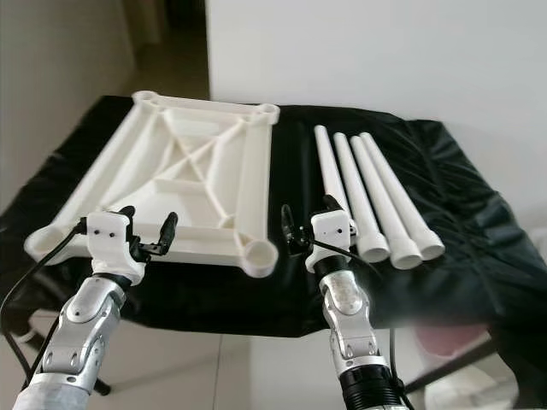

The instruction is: Building children table

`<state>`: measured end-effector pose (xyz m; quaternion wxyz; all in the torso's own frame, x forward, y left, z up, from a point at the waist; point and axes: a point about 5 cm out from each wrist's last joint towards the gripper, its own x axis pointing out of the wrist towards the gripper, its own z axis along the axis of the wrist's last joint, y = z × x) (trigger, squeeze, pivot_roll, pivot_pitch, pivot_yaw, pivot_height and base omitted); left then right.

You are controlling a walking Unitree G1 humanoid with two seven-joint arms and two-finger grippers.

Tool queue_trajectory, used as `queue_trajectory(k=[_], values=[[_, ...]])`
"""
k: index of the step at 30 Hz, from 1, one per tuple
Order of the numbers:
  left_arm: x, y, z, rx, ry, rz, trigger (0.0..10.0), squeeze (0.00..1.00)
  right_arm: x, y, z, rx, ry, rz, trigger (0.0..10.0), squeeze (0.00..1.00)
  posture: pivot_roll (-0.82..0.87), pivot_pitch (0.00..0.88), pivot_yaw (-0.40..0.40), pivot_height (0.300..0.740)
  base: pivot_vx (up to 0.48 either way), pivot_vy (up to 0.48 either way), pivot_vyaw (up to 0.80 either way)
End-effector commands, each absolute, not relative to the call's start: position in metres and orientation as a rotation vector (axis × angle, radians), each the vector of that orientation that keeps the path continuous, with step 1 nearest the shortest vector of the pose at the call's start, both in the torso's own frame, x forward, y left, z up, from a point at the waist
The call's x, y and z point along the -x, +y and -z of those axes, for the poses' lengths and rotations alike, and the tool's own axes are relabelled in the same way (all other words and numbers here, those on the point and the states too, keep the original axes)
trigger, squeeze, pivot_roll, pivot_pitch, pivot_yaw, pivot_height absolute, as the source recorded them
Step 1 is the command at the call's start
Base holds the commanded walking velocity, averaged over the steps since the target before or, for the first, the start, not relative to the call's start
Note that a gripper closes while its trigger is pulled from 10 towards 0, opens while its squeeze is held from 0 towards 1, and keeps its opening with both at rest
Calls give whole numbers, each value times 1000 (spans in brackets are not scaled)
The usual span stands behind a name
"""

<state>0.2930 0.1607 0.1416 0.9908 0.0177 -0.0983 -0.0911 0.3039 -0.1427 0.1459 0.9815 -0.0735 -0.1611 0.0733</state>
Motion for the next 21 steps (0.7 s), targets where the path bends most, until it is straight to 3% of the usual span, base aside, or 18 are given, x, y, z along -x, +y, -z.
queue_trajectory(k=[1, 6, 15, 21], values=[[-292, 162, -135, -49, -165, 196, 10000, 0, -303, -144, -143, 149, -306, -143, 10000, 0, 30, 43, -20, 740, 0, 0, -763], [-292, 162, -134, -34, -160, 193, 10000, 0, -304, -144, -144, 147, -311, -141, 10000, 0, 30, 42, -19, 740, 0, 0, -761], [-291, 165, -134, -12, -155, 176, 10000, 0, -304, -142, -146, 153, -325, -154, 10000, 0, 35, 46, -28, 740, 0, 0, 0], [-291, 165, -134, -17, -160, 176, 10000, 0, -304, -142, -146, 151, -331, -158, 10000, 0, 35, 44, -27, 740, 0, 183, 0]])
